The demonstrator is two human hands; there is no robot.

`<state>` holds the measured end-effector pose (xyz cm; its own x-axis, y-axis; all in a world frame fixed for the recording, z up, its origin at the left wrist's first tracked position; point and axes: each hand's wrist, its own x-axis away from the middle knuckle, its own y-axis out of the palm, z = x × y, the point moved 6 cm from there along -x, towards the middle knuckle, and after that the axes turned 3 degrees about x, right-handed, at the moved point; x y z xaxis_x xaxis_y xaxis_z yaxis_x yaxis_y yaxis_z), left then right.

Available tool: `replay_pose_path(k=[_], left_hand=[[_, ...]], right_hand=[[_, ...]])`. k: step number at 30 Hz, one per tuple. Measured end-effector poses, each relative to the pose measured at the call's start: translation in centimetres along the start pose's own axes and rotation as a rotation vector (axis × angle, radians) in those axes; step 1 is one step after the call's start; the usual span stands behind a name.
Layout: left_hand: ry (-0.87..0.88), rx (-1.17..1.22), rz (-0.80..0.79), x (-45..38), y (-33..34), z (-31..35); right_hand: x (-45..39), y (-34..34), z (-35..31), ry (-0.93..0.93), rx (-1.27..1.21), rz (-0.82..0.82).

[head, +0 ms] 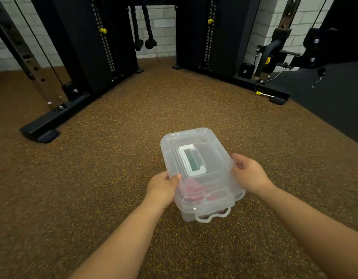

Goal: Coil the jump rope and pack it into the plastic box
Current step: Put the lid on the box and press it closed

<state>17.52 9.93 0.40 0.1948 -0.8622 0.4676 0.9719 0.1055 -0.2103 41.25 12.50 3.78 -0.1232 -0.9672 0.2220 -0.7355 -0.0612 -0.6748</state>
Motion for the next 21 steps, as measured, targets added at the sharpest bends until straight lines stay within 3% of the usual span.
replay_pose_path(k=[9, 13, 21], left_hand=[[-0.109, -0.007, -0.097, -0.1, 0.3, 0.5], [-0.093, -0.049, -0.042, -0.5, 0.0, -0.5], [-0.167, 0.057, -0.087, -0.1, -0.2, -0.6]], right_hand=[[-2.1, -0.6, 0.8, 0.099, 0.189, -0.247], [-2.4, -0.1, 1.2, 0.075, 0.230, -0.230], [-2.3, 0.1, 1.3, 0.127, 0.112, -0.216]])
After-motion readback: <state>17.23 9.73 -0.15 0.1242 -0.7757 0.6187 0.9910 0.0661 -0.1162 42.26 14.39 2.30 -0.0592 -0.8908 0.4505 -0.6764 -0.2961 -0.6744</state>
